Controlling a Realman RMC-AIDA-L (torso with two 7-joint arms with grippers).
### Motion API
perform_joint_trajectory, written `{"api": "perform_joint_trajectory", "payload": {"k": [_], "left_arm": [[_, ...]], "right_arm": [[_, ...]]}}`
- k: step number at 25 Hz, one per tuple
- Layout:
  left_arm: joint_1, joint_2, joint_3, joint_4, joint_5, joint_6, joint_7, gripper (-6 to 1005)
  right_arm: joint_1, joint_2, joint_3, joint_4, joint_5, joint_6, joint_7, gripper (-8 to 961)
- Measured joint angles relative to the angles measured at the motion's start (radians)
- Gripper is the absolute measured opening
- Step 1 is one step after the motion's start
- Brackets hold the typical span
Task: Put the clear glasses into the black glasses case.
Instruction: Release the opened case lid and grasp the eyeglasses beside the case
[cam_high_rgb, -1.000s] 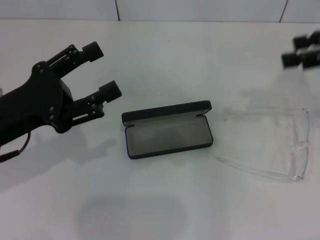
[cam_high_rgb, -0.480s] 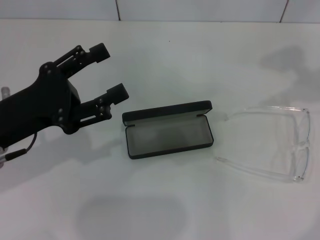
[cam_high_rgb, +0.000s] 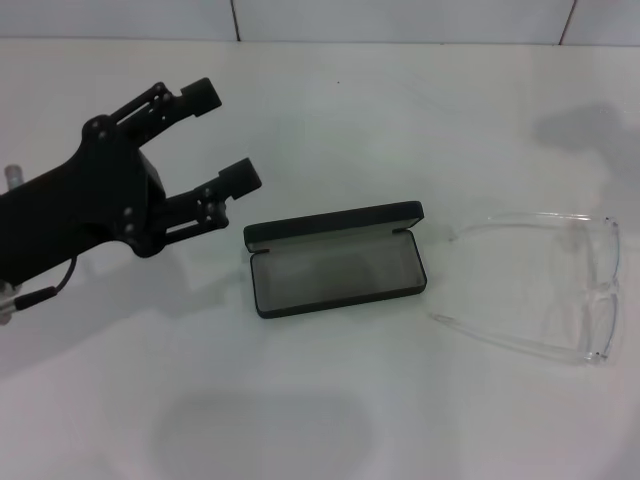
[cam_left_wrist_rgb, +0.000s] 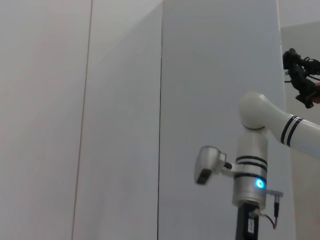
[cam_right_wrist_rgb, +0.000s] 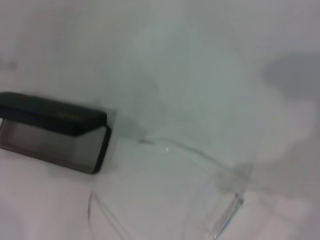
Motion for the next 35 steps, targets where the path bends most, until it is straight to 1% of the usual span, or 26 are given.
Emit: {"api": "perform_joint_trajectory", "payload": {"k": [4,8,13,17,19,21,23,24,27,31,33,35], "left_arm": [[-0.005,0.0,0.001,0.0,0.0,-0.01,0.003,865],[-0.01,-0.002,0.001,-0.001,0.011,-0.032,0.014,865],[-0.02,-0.003,0.001,-0.003,0.036,-0.036,0.027,864],[-0.023,-0.004,0.002,-0.007,0.037,-0.033,0.053,864],[-0.027,-0.004,0.003,-0.014,0.037,-0.032,0.066,863],[-0.03,-0.003,0.003,-0.019,0.037,-0.031,0.068,863],[-0.034,-0.001,0.003,-0.019,0.052,-0.03,0.069,862],[-0.036,0.0,0.003,-0.018,0.069,-0.029,0.069,862],[-0.053,0.004,0.004,0.012,0.173,-0.026,0.05,860],[-0.089,0.023,-0.003,0.063,0.314,-0.026,-0.081,858],[-0.103,0.03,-0.003,0.078,0.35,-0.025,-0.127,857],[-0.106,0.033,-0.004,0.09,0.37,-0.024,-0.138,856]], "right_arm": [[0.013,0.009,-0.005,0.094,-0.055,0.014,-0.001,817],[0.018,0.024,-0.012,0.115,-0.096,0.03,-0.01,790],[0.018,0.049,-0.068,0.157,-0.106,0.081,-0.012,751],[0.023,0.071,-0.081,0.211,-0.106,0.137,-0.026,720],[0.025,0.083,-0.081,0.23,-0.107,0.166,-0.033,721],[0.024,0.088,-0.088,0.239,-0.108,0.193,-0.034,722],[0.025,0.09,-0.093,0.257,-0.11,0.209,-0.034,721],[0.026,0.09,-0.093,0.271,-0.11,0.214,-0.035,720],[0.028,0.09,-0.094,0.288,-0.11,0.218,-0.035,715],[0.028,0.095,-0.095,0.293,-0.111,0.221,-0.035,708],[0.028,0.099,-0.101,0.296,-0.111,0.222,-0.035,705],[0.031,0.102,-0.112,0.297,-0.115,0.224,-0.035,702]]}}
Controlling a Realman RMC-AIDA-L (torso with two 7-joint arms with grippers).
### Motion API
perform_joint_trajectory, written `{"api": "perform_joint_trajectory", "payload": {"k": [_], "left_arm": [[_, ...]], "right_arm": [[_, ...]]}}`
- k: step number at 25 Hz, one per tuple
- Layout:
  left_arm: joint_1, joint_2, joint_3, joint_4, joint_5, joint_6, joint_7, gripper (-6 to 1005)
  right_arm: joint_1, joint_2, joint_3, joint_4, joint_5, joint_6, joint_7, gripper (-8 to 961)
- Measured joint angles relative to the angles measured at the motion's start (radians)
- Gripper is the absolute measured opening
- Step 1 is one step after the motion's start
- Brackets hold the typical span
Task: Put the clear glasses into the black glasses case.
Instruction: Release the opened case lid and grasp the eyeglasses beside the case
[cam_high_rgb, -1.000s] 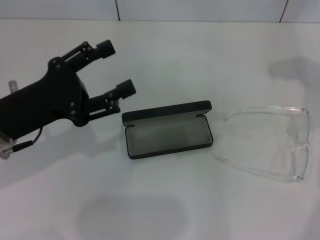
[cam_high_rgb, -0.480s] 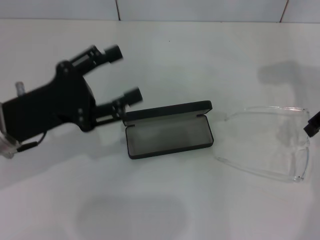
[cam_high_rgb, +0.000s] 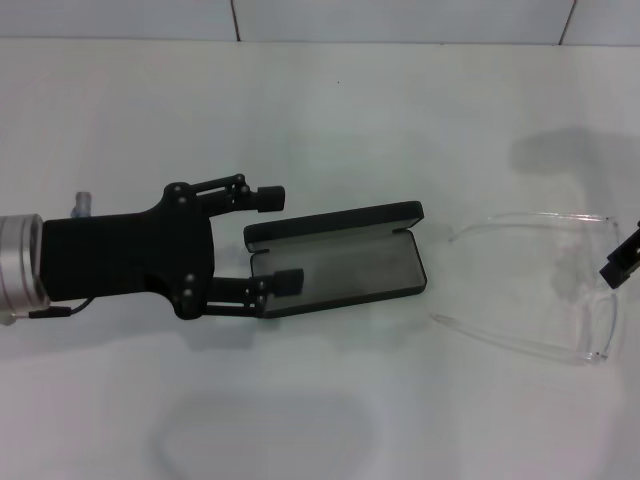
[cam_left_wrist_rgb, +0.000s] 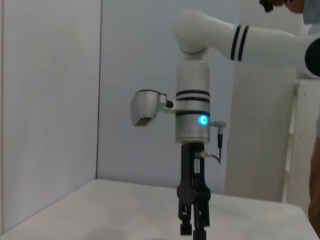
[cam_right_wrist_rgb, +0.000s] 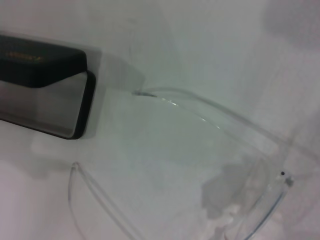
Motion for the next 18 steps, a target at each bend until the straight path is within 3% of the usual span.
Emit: {"api": "perform_joint_trajectory", "payload": {"k": [18], "left_arm": [[0.008,-0.01,-0.003,0.021,0.04,-0.005,0.042,848]], "right_arm": [[0.019,0.029,-0.004,0.066,-0.05,0.07,0.011,672]]}}
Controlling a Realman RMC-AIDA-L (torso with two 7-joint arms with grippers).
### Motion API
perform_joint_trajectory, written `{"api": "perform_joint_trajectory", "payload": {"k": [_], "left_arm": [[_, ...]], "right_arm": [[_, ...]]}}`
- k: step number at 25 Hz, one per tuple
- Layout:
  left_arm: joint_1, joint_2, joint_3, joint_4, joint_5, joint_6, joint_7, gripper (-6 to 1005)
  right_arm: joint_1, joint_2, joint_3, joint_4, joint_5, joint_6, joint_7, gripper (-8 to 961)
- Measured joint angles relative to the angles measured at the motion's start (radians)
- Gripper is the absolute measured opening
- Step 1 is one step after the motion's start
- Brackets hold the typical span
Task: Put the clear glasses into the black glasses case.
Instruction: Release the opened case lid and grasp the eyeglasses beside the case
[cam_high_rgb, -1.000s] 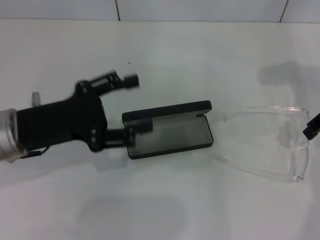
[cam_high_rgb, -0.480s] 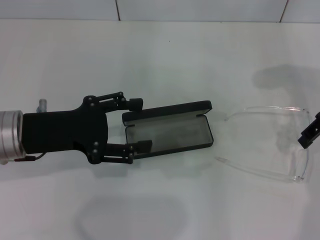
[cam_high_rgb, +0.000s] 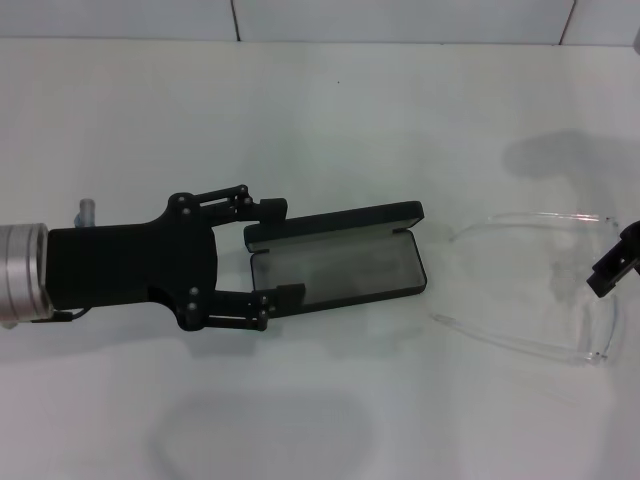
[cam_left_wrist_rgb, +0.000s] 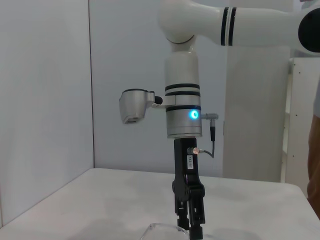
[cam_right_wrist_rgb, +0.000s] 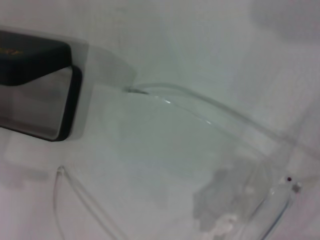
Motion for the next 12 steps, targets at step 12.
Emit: {"api": "perform_joint_trajectory", "payload": {"k": [12], "left_arm": [[0.008,-0.012,-0.002,-0.008,-0.004,-0.019,0.03,842]], "right_arm": [[0.009,0.011,-0.002,0.039,-0.016,0.048,-0.002,652]]}}
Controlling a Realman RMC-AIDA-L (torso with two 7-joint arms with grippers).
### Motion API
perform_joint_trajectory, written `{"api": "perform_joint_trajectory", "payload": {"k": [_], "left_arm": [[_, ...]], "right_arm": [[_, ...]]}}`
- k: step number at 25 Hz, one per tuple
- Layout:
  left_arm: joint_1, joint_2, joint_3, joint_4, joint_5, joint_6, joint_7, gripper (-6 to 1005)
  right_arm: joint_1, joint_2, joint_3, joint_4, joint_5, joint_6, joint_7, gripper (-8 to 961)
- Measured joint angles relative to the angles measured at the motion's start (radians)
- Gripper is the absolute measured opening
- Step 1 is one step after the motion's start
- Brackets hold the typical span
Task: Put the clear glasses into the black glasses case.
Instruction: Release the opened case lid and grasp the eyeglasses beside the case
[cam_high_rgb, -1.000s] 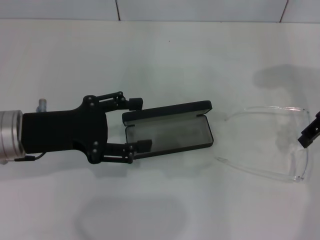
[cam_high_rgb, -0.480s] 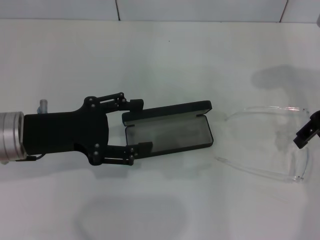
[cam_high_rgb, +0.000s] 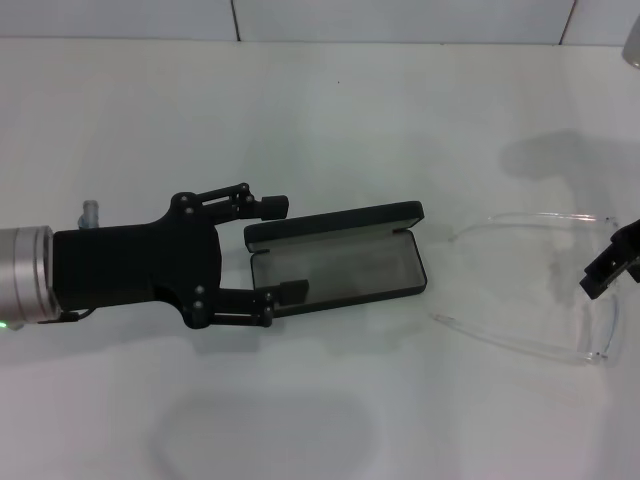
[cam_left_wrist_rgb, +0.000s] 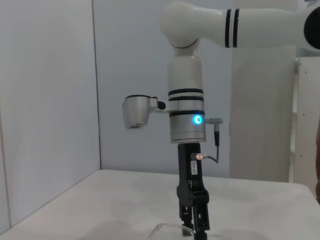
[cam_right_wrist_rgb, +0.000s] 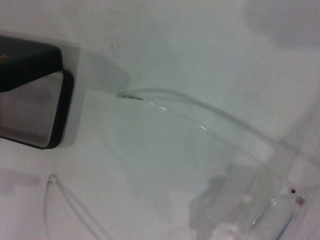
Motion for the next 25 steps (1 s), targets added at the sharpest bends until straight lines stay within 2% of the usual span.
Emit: {"api": "perform_joint_trajectory", "payload": {"k": [6,17,25], "left_arm": [[0.001,-0.001,0.0,-0.001,0.001,-0.013,0.009,839],[0.005,-0.002,-0.001,-0.002,-0.002,-0.032,0.022,834],[0.006,-0.002,-0.002,-0.002,-0.003,-0.036,0.023,830]], "right_arm": [[0.005,0.0,0.0,0.01,-0.004,0.008,-0.008,642],[0.008,-0.002,0.0,0.013,-0.005,0.011,-0.01,441],[0.007,-0.003,-0.004,0.014,-0.005,0.012,-0.01,445]]}}
